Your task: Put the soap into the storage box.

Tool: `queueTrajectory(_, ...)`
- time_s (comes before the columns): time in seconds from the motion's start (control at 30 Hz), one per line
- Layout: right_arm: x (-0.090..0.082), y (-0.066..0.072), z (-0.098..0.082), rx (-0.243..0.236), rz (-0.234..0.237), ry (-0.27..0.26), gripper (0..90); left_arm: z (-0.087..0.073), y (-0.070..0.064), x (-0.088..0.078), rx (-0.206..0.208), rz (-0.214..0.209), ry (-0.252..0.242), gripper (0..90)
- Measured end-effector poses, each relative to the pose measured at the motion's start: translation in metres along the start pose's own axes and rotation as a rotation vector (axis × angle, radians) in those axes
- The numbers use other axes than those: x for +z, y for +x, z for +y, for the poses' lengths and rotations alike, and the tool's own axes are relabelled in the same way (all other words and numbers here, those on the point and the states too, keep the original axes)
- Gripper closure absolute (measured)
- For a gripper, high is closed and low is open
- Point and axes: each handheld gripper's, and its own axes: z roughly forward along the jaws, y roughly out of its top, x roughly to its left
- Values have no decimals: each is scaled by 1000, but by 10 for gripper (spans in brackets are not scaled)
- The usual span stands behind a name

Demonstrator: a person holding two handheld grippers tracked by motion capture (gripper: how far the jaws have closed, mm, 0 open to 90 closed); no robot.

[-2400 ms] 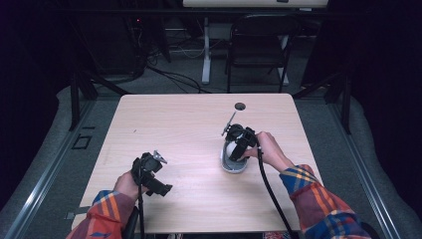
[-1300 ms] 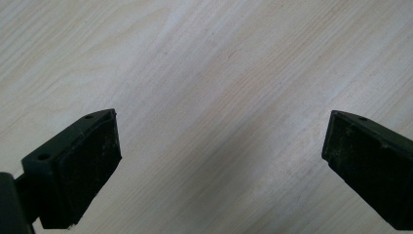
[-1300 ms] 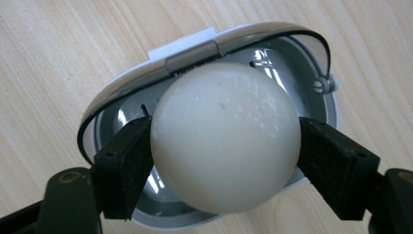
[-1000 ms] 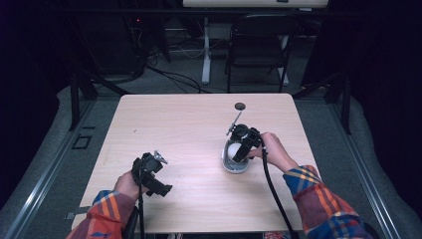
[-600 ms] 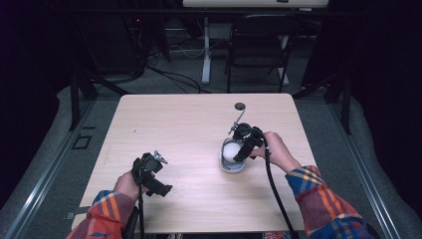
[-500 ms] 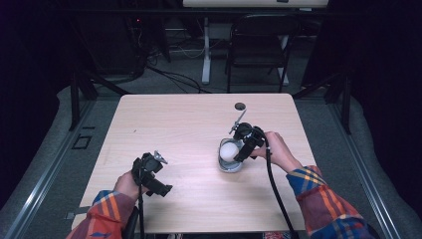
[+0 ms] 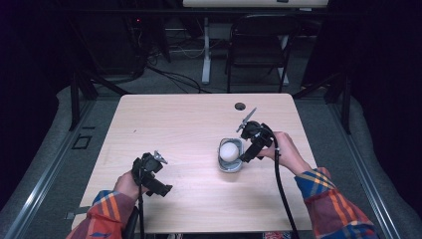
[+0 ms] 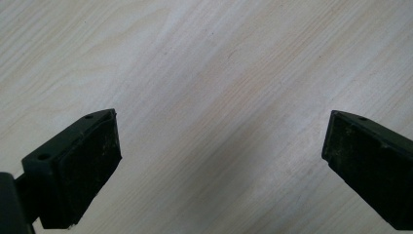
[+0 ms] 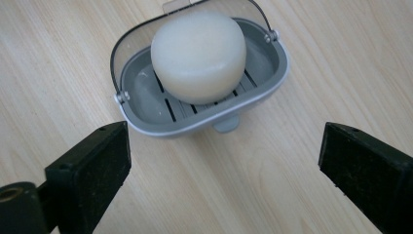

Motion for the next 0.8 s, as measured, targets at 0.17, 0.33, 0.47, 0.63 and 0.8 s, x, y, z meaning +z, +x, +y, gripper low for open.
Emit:
queueTrajectory(0.17,-10,1,-16,5,-19,-3,32,0,0,0,1,-1,0,6)
queueTrajectory(0.33,-15,5,-34,14,-38,1,23,0,0,0,2,-3,4,7)
queueTrajectory(0.47,-17,7,-48,19,-49,15,19,1,0,0,3,-2,5,6)
queueTrajectory(0.63,-15,8,-66,36,-55,43,13,0,0,0,3,-2,5,6)
queueTrajectory(0.8,-6,11,-85,58,-53,85,0,0,0,0,4,-5,3,6)
